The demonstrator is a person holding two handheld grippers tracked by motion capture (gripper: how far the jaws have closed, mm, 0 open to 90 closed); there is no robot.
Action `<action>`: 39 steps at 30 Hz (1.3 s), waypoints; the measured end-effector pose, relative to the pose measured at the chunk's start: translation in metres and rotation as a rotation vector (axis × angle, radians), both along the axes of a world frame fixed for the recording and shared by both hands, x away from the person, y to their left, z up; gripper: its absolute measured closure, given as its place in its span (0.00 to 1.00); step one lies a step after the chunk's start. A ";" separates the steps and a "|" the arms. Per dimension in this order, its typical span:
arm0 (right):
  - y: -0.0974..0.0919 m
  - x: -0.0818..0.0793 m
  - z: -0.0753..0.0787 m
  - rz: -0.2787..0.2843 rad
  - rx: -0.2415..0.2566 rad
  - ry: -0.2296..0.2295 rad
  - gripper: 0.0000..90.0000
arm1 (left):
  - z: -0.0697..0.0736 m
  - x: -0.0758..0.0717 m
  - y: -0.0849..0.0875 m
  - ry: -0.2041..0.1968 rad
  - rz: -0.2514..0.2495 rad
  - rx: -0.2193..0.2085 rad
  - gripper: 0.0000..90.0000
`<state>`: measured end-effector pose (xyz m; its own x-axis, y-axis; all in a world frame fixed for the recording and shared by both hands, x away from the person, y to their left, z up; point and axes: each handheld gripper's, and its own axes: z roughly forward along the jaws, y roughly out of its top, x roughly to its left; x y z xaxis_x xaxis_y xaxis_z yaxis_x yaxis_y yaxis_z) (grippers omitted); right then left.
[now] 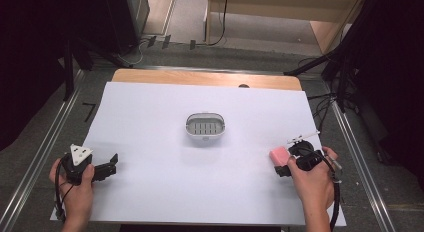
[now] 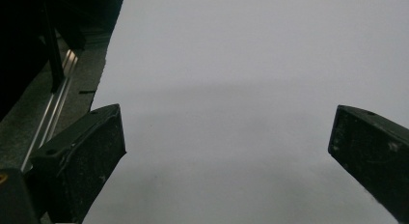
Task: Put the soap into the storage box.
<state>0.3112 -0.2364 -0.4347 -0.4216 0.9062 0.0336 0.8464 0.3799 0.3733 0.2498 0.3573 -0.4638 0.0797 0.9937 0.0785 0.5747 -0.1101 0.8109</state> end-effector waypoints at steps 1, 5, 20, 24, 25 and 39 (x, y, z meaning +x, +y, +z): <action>0.000 0.001 -0.001 0.002 0.001 0.001 0.00 | 0.000 0.000 0.000 0.000 0.000 -0.001 0.00; 0.003 0.004 -0.004 -0.005 -0.005 0.017 0.00 | 0.000 0.000 0.000 0.001 -0.002 -0.004 0.00; 0.017 0.022 -0.010 -0.012 -0.009 0.073 0.01 | 0.000 0.001 0.001 0.009 -0.001 -0.001 0.00; 0.017 0.025 -0.010 -0.030 0.017 0.058 0.23 | 0.000 0.001 0.001 0.009 -0.003 -0.002 0.00; 0.016 0.026 -0.010 -0.036 0.028 0.057 0.24 | 0.000 0.001 0.001 0.011 -0.004 -0.003 0.00; 0.013 0.031 -0.017 -0.058 0.006 0.084 0.42 | 0.000 0.001 0.001 0.011 -0.004 -0.001 0.00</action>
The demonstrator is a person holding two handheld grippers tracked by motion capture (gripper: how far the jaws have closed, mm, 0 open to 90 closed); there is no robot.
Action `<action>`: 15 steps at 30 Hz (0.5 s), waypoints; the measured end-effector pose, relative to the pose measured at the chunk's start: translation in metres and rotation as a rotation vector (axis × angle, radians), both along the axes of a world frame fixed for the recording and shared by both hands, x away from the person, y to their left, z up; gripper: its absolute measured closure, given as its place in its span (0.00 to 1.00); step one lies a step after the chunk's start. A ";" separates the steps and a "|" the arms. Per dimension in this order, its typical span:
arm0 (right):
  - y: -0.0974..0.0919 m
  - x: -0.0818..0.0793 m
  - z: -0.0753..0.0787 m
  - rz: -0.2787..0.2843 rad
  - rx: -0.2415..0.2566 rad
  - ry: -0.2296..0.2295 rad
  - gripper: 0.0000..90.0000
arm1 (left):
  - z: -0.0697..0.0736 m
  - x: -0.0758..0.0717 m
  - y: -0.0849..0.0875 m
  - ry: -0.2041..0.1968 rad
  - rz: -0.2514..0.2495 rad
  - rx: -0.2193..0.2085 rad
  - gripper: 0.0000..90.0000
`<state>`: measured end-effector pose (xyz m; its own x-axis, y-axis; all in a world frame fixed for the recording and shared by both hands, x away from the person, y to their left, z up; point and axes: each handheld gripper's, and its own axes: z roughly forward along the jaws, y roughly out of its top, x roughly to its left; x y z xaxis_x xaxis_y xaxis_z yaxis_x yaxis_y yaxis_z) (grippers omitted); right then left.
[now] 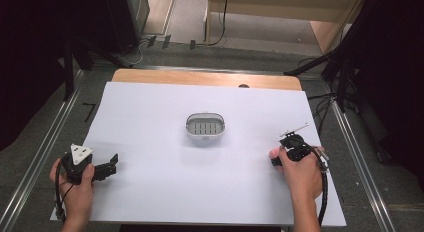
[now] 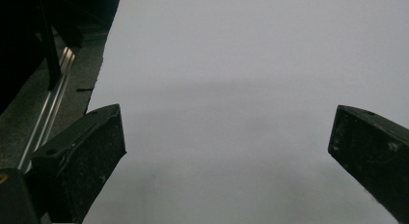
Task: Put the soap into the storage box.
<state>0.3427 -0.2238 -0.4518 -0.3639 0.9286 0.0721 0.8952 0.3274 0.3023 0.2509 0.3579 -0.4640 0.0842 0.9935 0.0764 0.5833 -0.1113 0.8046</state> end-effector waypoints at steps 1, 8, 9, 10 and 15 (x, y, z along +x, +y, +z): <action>-0.001 0.000 0.000 0.004 0.009 0.002 0.42 | 0.000 0.000 0.000 0.000 0.000 -0.001 0.00; -0.003 -0.001 0.004 0.054 0.043 -0.008 0.43 | 0.000 0.000 0.000 -0.001 -0.001 -0.002 0.00; -0.003 -0.001 0.006 0.065 0.044 -0.012 0.43 | 0.000 0.000 0.000 -0.001 -0.001 -0.001 0.00; -0.002 -0.001 0.008 0.076 0.044 -0.016 0.43 | 0.000 0.000 0.000 -0.001 -0.001 -0.002 0.00; 0.002 0.003 0.017 0.125 0.044 -0.035 0.43 | 0.000 0.000 0.000 -0.002 -0.002 -0.003 0.00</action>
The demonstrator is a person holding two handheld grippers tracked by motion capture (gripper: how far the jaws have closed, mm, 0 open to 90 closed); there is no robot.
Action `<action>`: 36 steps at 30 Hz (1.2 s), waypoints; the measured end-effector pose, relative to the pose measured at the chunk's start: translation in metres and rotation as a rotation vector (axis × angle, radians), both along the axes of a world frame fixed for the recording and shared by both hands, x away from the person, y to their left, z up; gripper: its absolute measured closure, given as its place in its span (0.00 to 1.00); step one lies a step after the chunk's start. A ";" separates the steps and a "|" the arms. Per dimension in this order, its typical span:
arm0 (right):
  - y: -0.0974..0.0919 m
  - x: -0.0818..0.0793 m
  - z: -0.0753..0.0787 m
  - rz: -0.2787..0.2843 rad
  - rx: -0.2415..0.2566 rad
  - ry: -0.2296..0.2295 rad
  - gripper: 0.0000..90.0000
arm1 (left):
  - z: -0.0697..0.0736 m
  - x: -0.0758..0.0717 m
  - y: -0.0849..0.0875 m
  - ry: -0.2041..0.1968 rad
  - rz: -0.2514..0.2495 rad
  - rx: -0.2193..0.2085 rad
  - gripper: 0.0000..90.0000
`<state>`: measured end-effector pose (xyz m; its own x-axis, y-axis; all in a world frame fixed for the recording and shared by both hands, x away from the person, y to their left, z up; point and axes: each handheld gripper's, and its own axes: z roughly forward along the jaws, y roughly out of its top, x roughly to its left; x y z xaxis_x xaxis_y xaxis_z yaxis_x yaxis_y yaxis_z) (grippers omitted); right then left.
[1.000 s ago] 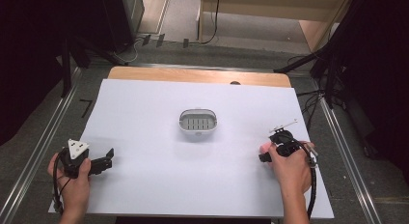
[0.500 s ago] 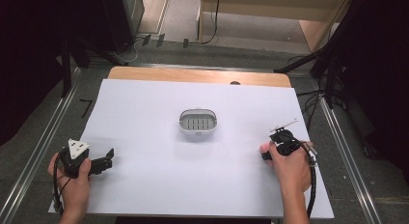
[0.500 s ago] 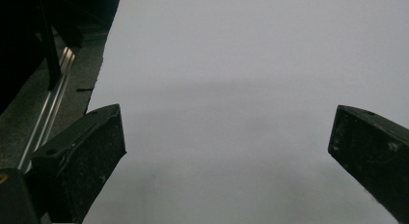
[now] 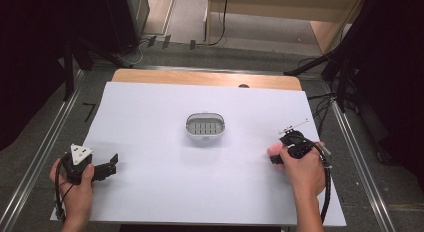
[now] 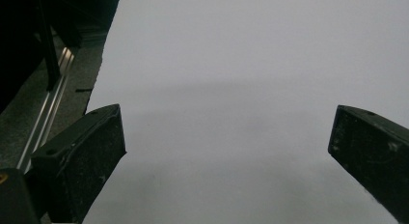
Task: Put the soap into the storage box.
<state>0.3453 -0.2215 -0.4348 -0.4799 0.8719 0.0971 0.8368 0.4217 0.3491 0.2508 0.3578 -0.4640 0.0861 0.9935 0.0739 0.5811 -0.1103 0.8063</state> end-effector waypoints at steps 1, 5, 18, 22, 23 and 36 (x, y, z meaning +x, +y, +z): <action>0.002 0.001 0.002 0.010 -0.004 -0.001 0.43 | 0.000 0.000 0.000 0.000 0.000 0.000 0.00; 0.010 0.005 0.006 0.055 -0.005 -0.008 0.43 | 0.000 0.000 0.000 0.002 -0.002 -0.002 0.00; 0.039 0.022 0.021 0.176 -0.008 -0.027 0.43 | 0.000 0.000 0.001 0.003 -0.004 -0.006 0.00; 0.046 0.026 0.024 0.213 -0.013 -0.033 0.43 | 0.000 0.000 0.001 0.003 -0.004 -0.006 0.00; 0.048 0.027 0.025 0.217 -0.014 -0.034 0.43 | 0.000 0.000 0.001 0.003 -0.004 -0.006 0.00; 0.070 0.039 0.032 0.327 -0.015 -0.036 0.43 | 0.000 0.000 0.001 0.003 -0.004 -0.006 0.00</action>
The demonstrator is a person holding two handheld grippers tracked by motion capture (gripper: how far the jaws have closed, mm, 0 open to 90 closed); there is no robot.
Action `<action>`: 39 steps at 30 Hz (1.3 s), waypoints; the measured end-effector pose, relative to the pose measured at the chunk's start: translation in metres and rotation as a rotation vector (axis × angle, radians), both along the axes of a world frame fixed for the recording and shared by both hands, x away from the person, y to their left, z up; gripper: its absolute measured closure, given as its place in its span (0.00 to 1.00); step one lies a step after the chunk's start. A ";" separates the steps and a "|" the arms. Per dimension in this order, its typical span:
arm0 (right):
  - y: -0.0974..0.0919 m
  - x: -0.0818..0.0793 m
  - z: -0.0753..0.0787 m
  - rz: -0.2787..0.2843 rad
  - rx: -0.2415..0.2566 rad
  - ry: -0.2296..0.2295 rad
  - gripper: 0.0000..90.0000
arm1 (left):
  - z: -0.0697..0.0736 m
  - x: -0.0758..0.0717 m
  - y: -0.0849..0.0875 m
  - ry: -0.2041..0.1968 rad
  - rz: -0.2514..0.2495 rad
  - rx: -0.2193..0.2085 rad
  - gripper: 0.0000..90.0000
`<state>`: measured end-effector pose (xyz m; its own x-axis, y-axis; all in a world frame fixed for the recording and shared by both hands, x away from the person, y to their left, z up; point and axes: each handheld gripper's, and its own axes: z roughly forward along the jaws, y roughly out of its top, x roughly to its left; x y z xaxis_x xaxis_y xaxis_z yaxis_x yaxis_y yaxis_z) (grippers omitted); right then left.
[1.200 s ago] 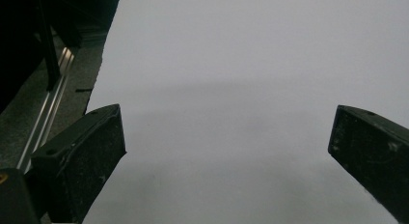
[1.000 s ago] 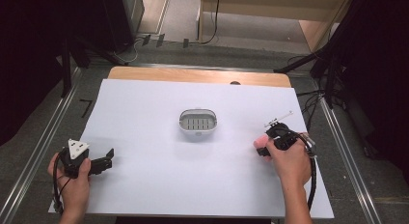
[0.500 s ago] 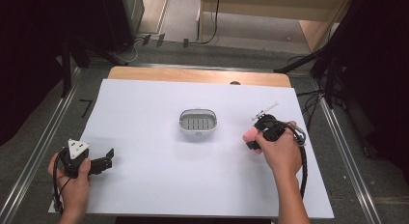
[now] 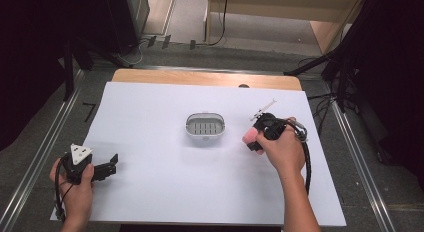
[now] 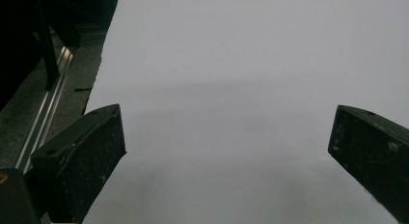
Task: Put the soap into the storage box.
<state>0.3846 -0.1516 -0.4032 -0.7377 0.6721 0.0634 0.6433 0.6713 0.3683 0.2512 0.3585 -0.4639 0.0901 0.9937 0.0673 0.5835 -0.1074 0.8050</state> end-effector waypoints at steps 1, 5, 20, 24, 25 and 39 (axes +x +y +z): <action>0.001 0.001 0.000 0.011 -0.001 -0.001 0.43 | 0.000 0.000 0.000 0.000 0.000 -0.001 0.00; 0.007 0.005 0.002 0.031 -0.012 -0.004 0.43 | 0.000 0.000 0.000 0.000 -0.001 -0.002 0.00; 0.023 0.018 0.008 0.154 0.003 -0.031 0.43 | 0.000 0.000 0.000 -0.001 0.000 -0.003 0.00; 0.026 0.021 0.010 0.181 0.022 -0.045 0.43 | 0.000 0.000 0.000 0.001 0.000 -0.003 0.00; 0.027 0.022 0.010 0.187 0.018 -0.047 0.43 | 0.000 0.000 0.000 0.002 -0.001 -0.003 0.00; 0.042 0.028 0.016 0.277 0.027 -0.063 0.43 | 0.000 0.001 -0.001 0.006 0.000 -0.003 0.00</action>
